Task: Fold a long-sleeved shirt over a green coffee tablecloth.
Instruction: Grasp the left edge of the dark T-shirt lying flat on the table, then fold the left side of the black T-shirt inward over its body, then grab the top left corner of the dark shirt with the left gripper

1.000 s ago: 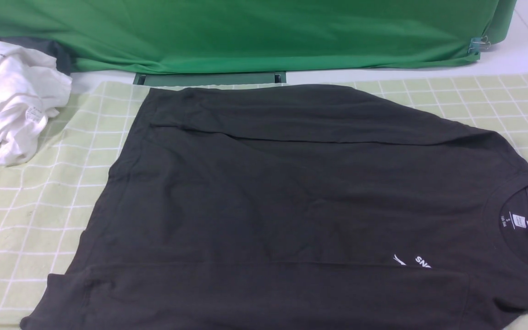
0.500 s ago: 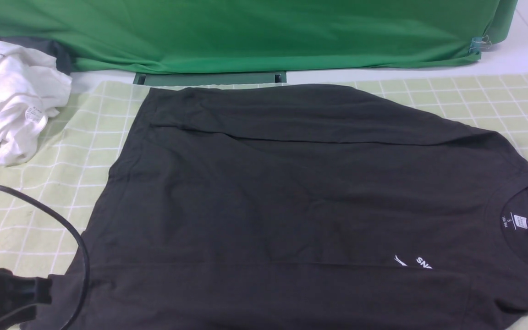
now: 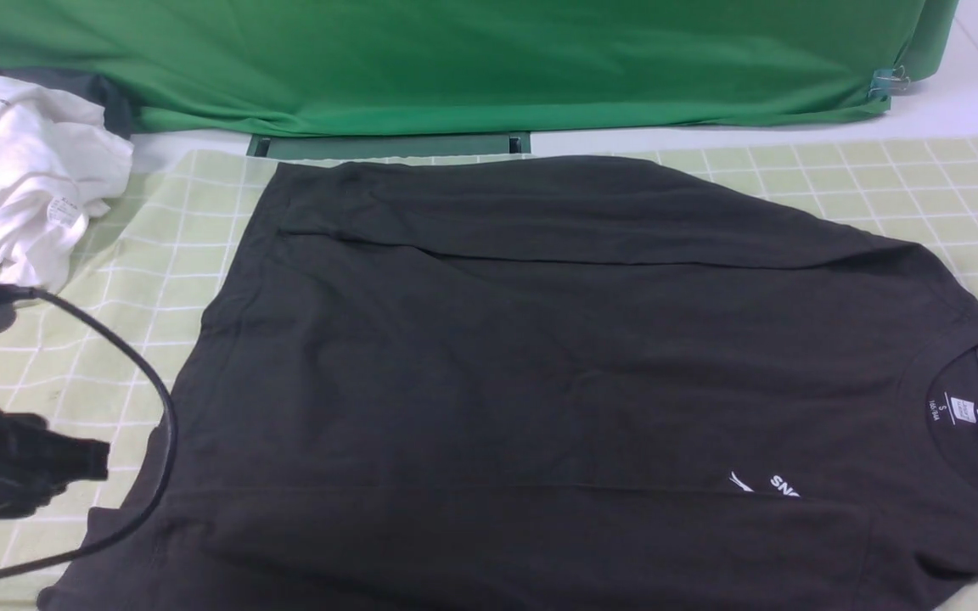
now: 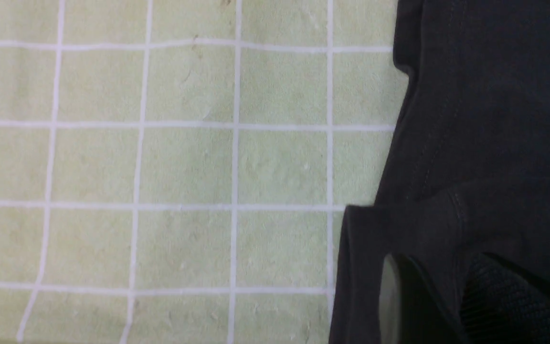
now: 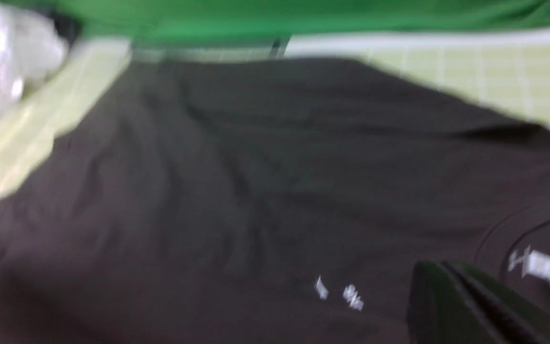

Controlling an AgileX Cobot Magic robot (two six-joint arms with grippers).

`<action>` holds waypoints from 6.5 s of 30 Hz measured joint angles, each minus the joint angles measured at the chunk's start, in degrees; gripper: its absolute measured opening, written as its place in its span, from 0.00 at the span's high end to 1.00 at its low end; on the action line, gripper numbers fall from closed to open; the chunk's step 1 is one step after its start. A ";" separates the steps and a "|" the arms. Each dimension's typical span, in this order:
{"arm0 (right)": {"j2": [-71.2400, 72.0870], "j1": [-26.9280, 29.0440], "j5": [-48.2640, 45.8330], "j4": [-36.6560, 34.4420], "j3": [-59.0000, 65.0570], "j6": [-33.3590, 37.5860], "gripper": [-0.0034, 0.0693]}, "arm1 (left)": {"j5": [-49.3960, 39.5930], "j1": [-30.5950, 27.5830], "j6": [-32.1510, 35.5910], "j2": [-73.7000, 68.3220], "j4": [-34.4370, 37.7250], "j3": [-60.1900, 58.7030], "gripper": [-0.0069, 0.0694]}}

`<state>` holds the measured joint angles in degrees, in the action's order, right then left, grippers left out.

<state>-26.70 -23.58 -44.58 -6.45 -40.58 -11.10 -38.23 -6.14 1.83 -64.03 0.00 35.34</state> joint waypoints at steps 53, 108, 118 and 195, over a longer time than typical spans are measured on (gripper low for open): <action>-6.79 -6.67 6.17 -0.07 0.00 1.48 0.86 | -2.84 3.40 0.93 -22.97 -3.02 4.16 0.51; -14.39 -6.67 9.02 -0.07 0.00 2.59 0.80 | 1.27 20.33 19.70 -19.38 13.36 36.54 0.88; -16.58 -6.67 9.15 -0.07 0.00 2.54 0.78 | 2.31 21.43 14.97 -20.51 4.44 44.49 0.88; -16.64 -6.67 8.67 -0.07 0.00 2.43 0.69 | -4.87 10.79 -11.98 -62.21 0.00 68.66 0.90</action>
<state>-43.34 -30.25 -35.91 -6.51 -40.58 -8.66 -43.10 4.64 -10.15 -126.24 0.00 104.01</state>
